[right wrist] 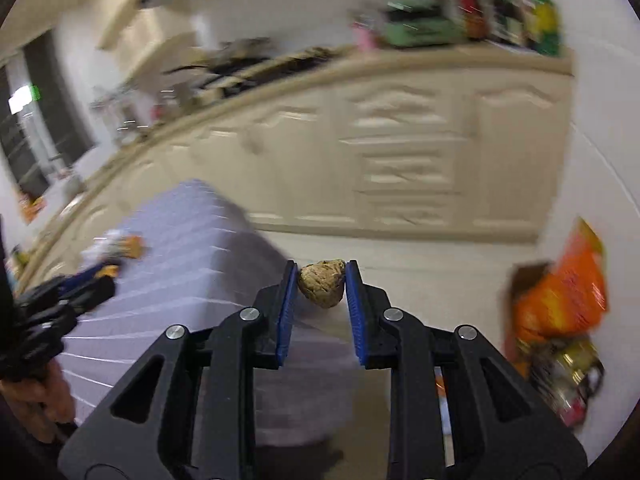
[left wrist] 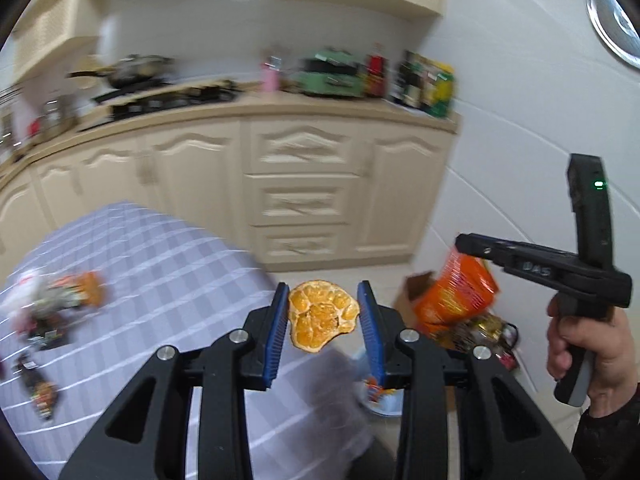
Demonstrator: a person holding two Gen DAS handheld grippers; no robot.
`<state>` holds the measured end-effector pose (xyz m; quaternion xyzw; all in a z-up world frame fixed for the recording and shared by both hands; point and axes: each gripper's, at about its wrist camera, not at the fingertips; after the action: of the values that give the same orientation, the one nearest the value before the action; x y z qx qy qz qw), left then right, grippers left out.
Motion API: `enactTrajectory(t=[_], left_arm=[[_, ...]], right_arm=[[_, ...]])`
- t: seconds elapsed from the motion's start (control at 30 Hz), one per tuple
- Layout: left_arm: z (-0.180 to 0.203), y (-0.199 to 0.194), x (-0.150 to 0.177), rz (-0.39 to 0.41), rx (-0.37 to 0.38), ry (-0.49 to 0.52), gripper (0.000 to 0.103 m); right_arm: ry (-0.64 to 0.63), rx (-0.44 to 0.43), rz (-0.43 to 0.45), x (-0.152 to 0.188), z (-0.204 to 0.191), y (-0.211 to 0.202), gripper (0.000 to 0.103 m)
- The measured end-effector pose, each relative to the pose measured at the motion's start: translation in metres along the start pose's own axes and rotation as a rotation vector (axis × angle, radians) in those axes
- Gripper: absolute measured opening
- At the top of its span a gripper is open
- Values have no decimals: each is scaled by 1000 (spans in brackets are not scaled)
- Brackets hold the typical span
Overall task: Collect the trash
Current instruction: 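Carry the peel and nut to the blue bin and open both tools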
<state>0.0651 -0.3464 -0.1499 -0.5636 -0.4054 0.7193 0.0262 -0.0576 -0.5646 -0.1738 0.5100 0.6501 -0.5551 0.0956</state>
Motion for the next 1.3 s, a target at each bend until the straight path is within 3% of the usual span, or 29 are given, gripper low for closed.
enactTrajectory(t=[0.13, 0.3, 0.57, 0.6, 0.63, 0.67, 0.7, 0.73, 0.83, 0.9, 1.07, 1.3], left_arm=[[46, 50, 5, -74, 83, 49, 34], [94, 116, 18, -188, 178, 94, 34], [137, 205, 43, -362, 269, 137, 35], [139, 213, 43, -379, 270, 147, 41], [141, 223, 46, -394, 260, 159, 57], [141, 228, 44, -394, 248, 157, 67], [139, 231, 43, -387, 233, 151, 79], [137, 232, 41, -380, 220, 142, 82], [131, 232, 38, -373, 193, 128, 88], [128, 227, 35, -353, 162, 135, 89], [120, 211, 27, -308, 108, 130, 89], [110, 182, 14, -246, 88, 110, 90]], right_arm=[[90, 49, -37, 18, 55, 7, 24], [178, 71, -80, 31, 97, 27, 24], [328, 82, -154, 46, 148, 66, 26], [344, 87, -158, 48, 152, 68, 26], [360, 91, -165, 50, 157, 71, 26], [379, 96, -172, 52, 163, 74, 36], [397, 108, -169, 54, 168, 74, 64], [406, 114, -160, 55, 170, 72, 72], [420, 113, -150, 58, 174, 68, 76], [425, 124, -141, 58, 176, 66, 93], [424, 172, -138, 59, 173, 63, 97], [395, 166, -125, 52, 155, 57, 97]])
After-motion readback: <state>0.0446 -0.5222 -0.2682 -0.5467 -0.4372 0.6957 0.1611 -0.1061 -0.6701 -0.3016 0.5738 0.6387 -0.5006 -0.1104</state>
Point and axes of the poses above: each gripper's, at about its wrist camera, not at the fingertips, and y roughly the way its jaws point, z to its right, x to its underside, and after that the axes turned 3 degrees about y, right-handed
